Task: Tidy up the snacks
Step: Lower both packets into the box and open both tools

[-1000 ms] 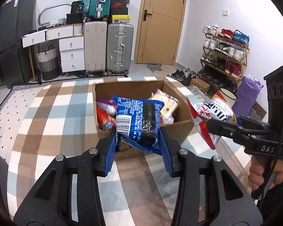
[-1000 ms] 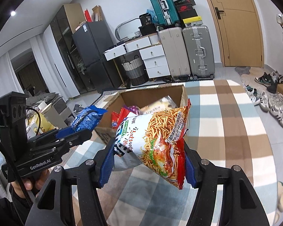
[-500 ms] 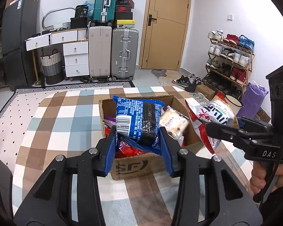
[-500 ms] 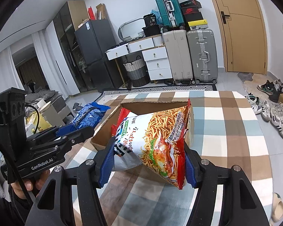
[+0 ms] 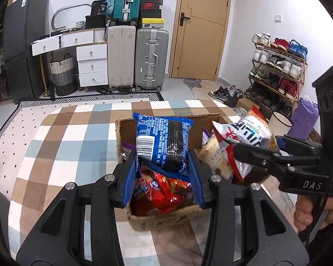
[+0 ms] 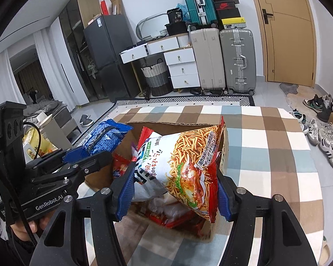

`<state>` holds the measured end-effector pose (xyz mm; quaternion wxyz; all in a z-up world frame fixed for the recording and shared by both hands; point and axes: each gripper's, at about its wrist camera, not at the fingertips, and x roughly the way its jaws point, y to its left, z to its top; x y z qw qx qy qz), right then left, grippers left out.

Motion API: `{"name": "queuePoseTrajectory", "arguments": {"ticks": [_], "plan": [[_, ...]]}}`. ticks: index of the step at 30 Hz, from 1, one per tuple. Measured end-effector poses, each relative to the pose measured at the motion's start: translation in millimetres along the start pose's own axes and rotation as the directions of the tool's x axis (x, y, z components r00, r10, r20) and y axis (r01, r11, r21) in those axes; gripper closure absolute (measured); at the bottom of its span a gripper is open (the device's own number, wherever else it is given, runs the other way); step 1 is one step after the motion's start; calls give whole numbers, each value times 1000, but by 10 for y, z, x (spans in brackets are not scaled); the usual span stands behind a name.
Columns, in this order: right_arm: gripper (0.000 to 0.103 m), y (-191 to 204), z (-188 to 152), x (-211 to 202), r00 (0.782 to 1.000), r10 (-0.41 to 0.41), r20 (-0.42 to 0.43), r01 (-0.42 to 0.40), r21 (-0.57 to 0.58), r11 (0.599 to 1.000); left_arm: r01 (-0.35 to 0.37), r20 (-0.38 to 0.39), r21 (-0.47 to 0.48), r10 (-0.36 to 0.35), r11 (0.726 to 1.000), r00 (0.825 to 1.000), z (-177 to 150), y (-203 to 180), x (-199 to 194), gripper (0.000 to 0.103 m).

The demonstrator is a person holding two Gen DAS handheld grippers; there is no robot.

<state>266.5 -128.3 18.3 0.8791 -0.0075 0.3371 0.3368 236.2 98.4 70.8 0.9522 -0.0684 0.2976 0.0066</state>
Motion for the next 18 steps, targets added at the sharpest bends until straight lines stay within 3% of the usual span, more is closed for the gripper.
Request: {"name": "queuePoseTrajectory", "arguments": {"ticks": [18], "plan": [[39,-15,212,509,998,-19,-62,17,-29,999,5,-20,16,-5,1000,1000,-112,104,614,63]]}}
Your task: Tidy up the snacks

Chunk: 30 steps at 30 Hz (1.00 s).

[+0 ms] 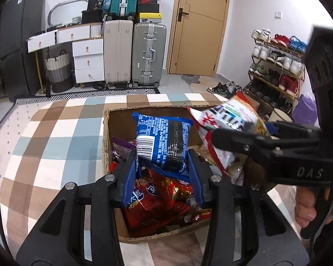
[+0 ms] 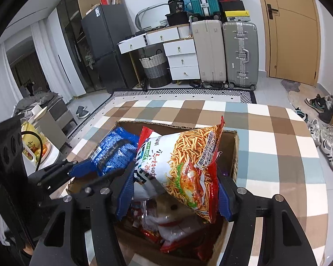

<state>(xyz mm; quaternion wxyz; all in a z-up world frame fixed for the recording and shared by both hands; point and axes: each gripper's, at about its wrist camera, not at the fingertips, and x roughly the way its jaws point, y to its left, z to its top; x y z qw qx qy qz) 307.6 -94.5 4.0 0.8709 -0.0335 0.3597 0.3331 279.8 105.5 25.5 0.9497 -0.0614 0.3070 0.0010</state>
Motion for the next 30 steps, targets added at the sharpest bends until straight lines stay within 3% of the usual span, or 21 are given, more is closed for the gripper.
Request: {"name": "queuePoseTrajectory", "arguments": {"ticks": [7,12,15,20,21,25,30], "plan": [[36,51,68,117,1000,-9,-22,8,-21,1000,1,5,6,-1,1000,1000,-4,6,41,63],[14,77,53,-47,999,-9,47,11,-43,999,9,4,-26,-9,1000,1000,2,67,0,61],[13,40,42,-172,997,-11,73,14,-43,999,16,7,-43,-15,999,1000,22,102,-31,53],[6,-41,-29,-360,995,-26,100,30,-33,999,56,24,-57,-54,997,998,24,109,-143,22],[3,-53,-44,-388,994,-24,105,27,-27,999,60,27,-54,-59,997,998,21,97,-169,20],[1,-98,-125,-534,991,8,134,-7,-8,1000,23,56,-38,-21,999,998,-18,44,-323,1],[1,-89,-272,-742,982,38,186,-38,-2,999,0,83,-21,1,1000,997,-118,4,-560,1]]}}
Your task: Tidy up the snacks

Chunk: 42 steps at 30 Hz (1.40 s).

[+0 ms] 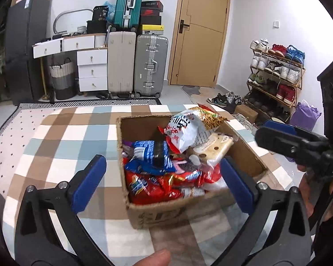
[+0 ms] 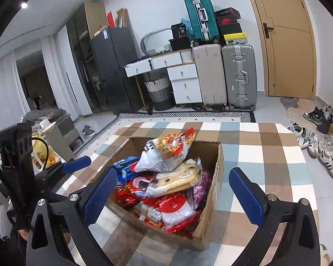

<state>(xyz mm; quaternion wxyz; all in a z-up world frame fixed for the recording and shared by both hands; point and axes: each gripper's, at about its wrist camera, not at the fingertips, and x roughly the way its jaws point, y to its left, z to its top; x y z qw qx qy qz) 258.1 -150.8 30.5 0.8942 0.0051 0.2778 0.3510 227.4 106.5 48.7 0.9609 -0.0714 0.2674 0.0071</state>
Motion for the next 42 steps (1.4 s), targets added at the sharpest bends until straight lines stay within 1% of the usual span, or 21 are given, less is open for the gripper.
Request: {"name": "queuePoseTrajectory", "arguments": {"ticks": [3,5,9,15,17,20,22,26,28,33,39,42], "plan": [[1,36,-64,-130,1000,8,28,-8,-4,1000,-26,23,7,26,1000,999,-64,-31,-170,1],[1,67,-132,-227,999,16,50,-15,-5,1000,-27,41,7,27,1000,999,-106,-38,-289,1],[1,117,-263,-361,998,18,58,-18,-13,1000,-41,66,8,40,999,997,-169,-42,-475,1],[1,151,-540,-537,996,9,85,-9,-5,1000,-24,89,11,23,1000,996,-316,-35,-741,1],[1,167,-650,-587,995,-5,101,6,-17,1000,-18,99,19,16,1000,995,-373,-42,-823,1],[1,190,-802,-624,993,-33,117,37,-38,999,-29,129,31,25,999,991,-473,-58,-939,1],[1,207,-874,-629,991,-38,126,44,-45,998,-33,140,32,28,999,990,-530,-64,-982,1],[1,299,-1014,-654,985,-58,164,76,-100,992,-38,161,25,34,999,986,-664,-48,-1007,1],[1,326,-1039,-659,982,-54,180,75,-112,991,-42,162,22,38,999,986,-719,-52,-981,1],[1,373,-1123,-715,967,-57,248,92,-130,987,-53,178,23,48,998,983,-816,-78,-903,1],[1,375,-1163,-670,966,-64,251,102,-144,984,-57,193,33,50,998,980,-852,-100,-847,1],[1,373,-1161,-662,967,-63,247,102,-148,984,-52,181,32,46,998,982,-864,-101,-828,1]]}}
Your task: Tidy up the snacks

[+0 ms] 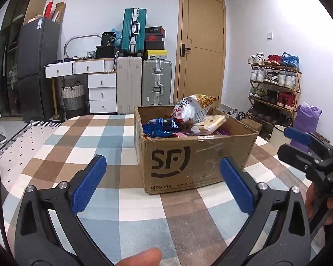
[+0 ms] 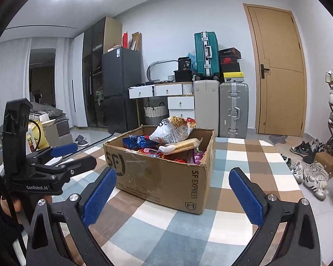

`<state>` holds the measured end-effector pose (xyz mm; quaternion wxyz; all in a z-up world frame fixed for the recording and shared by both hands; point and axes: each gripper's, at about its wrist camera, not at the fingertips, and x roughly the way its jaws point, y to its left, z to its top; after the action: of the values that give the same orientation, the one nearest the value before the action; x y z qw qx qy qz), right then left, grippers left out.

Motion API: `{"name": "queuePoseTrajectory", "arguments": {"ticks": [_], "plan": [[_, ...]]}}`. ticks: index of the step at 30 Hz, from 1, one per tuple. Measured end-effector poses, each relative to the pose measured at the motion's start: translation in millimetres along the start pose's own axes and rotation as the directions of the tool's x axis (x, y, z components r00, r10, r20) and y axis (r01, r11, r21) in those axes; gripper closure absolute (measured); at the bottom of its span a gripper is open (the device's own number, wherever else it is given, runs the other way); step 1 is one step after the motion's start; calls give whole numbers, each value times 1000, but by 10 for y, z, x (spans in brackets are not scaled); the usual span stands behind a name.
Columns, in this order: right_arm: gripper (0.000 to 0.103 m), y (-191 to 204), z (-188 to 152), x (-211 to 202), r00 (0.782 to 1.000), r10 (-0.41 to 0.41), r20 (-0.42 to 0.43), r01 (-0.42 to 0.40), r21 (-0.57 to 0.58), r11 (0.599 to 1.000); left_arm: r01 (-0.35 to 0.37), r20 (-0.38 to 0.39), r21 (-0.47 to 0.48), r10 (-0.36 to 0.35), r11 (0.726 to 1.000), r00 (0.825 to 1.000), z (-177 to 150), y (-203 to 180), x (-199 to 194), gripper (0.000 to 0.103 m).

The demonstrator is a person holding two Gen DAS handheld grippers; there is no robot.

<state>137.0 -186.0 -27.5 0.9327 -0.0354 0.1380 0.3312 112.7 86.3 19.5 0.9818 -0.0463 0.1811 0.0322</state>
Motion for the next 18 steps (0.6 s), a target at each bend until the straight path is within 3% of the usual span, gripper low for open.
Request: {"name": "queuePoseTrajectory", "arguments": {"ticks": [18], "plan": [[0,82,-13,14,1000,-17,-8,16,-36,999,-8,-5,-5,8,1000,1000,-10,18,30,1]]}}
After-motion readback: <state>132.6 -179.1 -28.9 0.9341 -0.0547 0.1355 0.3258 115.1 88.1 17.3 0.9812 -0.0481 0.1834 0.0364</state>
